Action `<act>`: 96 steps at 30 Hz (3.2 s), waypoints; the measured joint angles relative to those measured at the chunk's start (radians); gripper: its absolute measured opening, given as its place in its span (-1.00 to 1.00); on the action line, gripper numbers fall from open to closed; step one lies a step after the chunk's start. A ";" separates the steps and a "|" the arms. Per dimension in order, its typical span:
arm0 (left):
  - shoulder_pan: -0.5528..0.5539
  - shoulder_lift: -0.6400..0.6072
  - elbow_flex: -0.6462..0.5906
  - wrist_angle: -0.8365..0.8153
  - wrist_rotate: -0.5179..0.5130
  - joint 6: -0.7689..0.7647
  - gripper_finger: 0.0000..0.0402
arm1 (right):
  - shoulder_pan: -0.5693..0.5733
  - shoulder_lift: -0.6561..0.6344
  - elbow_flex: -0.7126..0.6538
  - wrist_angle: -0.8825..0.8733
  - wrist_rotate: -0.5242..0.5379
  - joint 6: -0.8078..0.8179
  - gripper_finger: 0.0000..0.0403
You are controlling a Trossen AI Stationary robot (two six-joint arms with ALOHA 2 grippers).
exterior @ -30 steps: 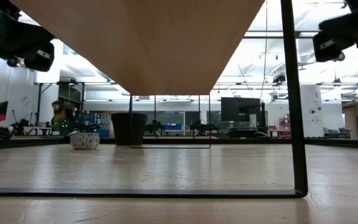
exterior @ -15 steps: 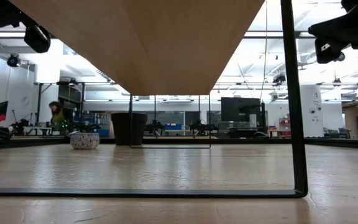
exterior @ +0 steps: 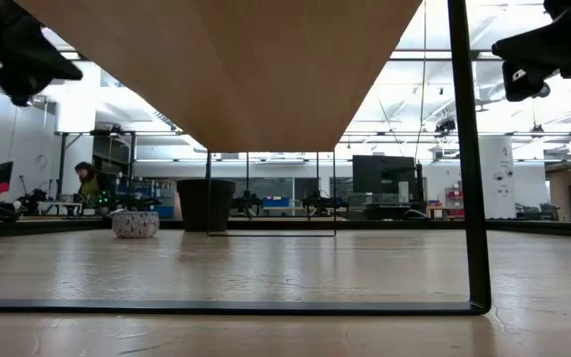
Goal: Pick & Place candle stick holders
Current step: Put the black candle holder on the shelf
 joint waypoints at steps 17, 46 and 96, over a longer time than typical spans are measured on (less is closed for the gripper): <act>-0.003 0.387 0.304 -0.413 0.565 -0.239 -0.98 | 0.000 0.000 0.000 0.000 0.000 -0.002 -0.96; -0.526 0.423 -0.212 0.492 0.688 -0.727 -0.32 | 0.000 0.001 0.000 0.000 0.001 0.000 -0.96; -0.660 0.670 -0.242 0.735 0.163 -0.625 -0.33 | 0.000 0.001 0.000 0.000 0.000 -0.001 -0.96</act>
